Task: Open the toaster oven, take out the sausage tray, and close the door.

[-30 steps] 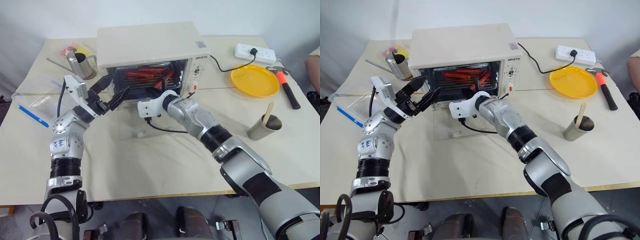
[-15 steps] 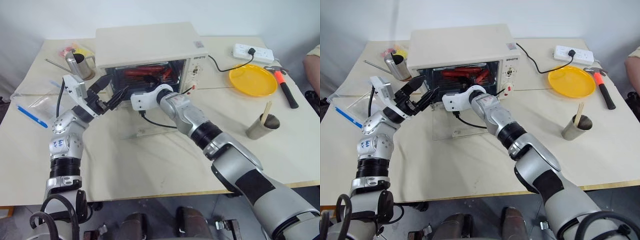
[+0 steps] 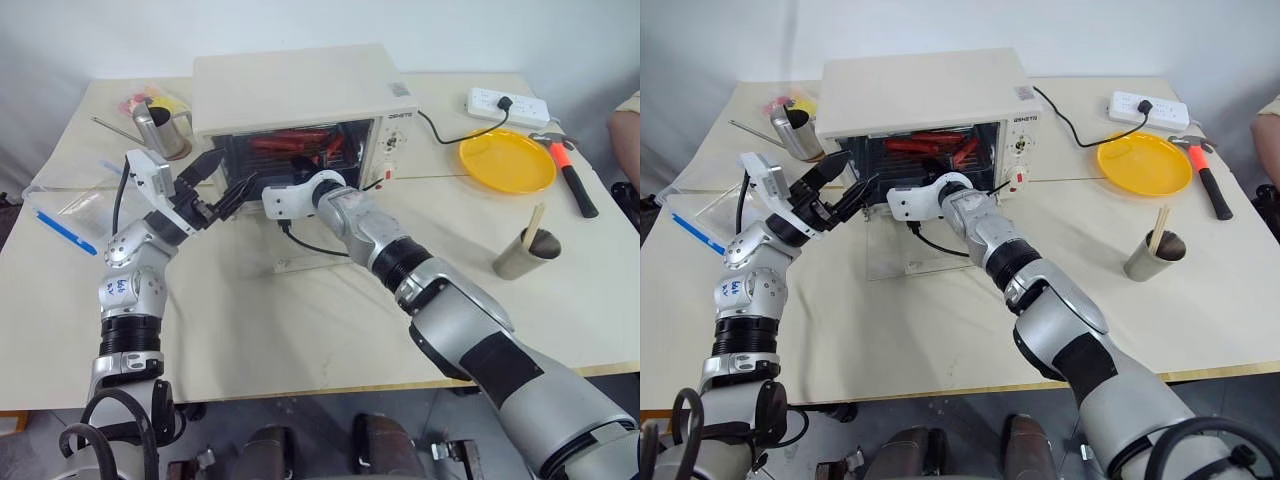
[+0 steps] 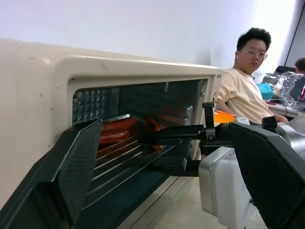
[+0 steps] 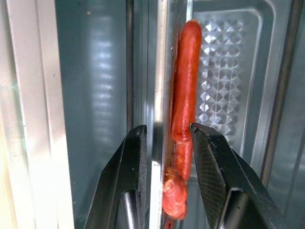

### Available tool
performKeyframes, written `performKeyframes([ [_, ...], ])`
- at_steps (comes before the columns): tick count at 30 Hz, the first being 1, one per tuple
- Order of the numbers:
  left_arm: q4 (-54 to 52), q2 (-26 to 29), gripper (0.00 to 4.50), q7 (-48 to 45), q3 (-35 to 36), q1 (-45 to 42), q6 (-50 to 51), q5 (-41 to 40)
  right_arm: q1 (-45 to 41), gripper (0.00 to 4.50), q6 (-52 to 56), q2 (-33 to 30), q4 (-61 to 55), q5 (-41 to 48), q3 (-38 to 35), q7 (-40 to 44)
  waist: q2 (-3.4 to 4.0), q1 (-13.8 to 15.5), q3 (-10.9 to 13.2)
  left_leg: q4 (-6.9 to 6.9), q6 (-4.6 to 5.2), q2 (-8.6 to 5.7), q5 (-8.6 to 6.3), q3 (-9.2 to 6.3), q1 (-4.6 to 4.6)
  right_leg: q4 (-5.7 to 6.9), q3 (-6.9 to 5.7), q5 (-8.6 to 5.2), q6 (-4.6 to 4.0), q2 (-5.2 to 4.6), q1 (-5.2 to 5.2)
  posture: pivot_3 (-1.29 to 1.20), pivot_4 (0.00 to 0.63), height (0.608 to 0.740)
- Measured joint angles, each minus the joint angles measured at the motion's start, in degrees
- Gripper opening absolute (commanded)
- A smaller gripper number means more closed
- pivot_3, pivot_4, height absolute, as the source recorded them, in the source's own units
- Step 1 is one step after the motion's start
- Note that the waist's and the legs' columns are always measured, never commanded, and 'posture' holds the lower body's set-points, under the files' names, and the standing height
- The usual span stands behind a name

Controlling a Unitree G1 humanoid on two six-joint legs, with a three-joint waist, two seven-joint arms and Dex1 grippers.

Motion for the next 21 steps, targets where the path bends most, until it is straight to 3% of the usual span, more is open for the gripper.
performKeyframes([
  [9, -0.2, 0.0, 4.5, 0.1, 0.1, 0.1, 0.0, 0.0, -2.2, 1.45, -1.4, 1.9, 6.5, 0.5, 0.1, -3.1, 0.0, 0.0, 0.0, -0.01, 0.0, 0.0, 0.0, 0.01, 0.0, 0.0, 0.06, 0.0, 0.0, 0.02, -0.01, 0.0, 0.15, 0.74],
  [15, -0.3, 0.0, 4.5, 0.3, 0.1, 0.3, 0.0, 0.0, -2.1, 0.02, -2.2, 1.9, 6.8, 0.7, 0.2, -3.2, 0.0, -0.1, 0.0, -0.01, -0.02, 0.02, 0.01, 0.02, 0.0, 0.0, 0.07, 0.0, 0.0, 0.03, -0.03, 0.0, 0.15, 0.74],
  [21, -0.3, 0.1, 4.5, 0.3, 0.2, 0.2, 0.0, 0.0, -1.3, 0.02, -2.7, 1.7, 5.8, 0.9, 0.2, -3.8, 0.0, -0.4, 0.0, -0.02, -0.02, 0.02, 0.01, 0.02, 0.0, 0.0, 0.07, 0.0, 0.0, 0.03, -0.03, 0.0, 0.15, 0.74],
])
